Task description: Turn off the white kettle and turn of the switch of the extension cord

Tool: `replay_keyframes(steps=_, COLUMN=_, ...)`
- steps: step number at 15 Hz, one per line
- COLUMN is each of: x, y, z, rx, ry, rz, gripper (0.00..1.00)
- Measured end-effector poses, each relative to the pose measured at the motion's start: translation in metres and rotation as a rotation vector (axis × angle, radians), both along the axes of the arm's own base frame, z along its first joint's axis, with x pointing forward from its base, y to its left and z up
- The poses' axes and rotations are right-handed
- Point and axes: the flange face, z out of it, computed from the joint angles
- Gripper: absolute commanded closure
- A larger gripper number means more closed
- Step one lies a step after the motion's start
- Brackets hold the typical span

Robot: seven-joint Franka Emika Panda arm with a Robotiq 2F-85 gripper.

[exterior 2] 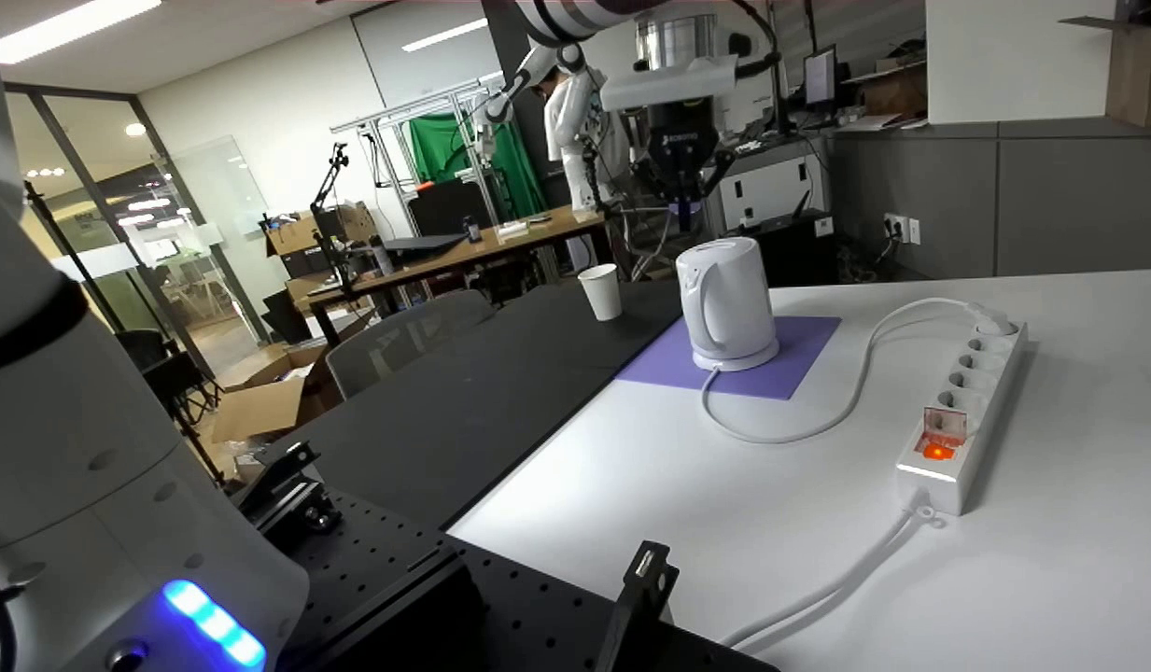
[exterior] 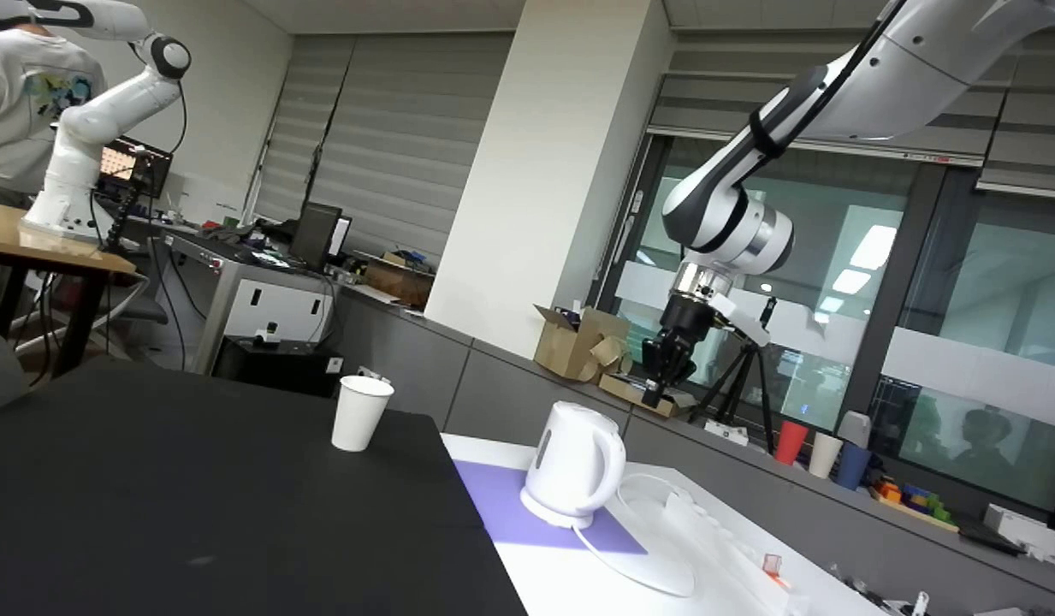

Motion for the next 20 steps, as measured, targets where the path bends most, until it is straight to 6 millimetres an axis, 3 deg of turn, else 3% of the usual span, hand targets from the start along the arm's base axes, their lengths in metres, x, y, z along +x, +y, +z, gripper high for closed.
replay_keyframes(steps=10, x=-0.004, y=0.006, z=-0.036, rx=0.013, ry=0.058, rz=0.008, gripper=1.00)
replay_keyframes(steps=20, x=0.000, y=0.011, z=-0.051, rx=-0.003, ry=0.017, rz=0.006, gripper=1.00)
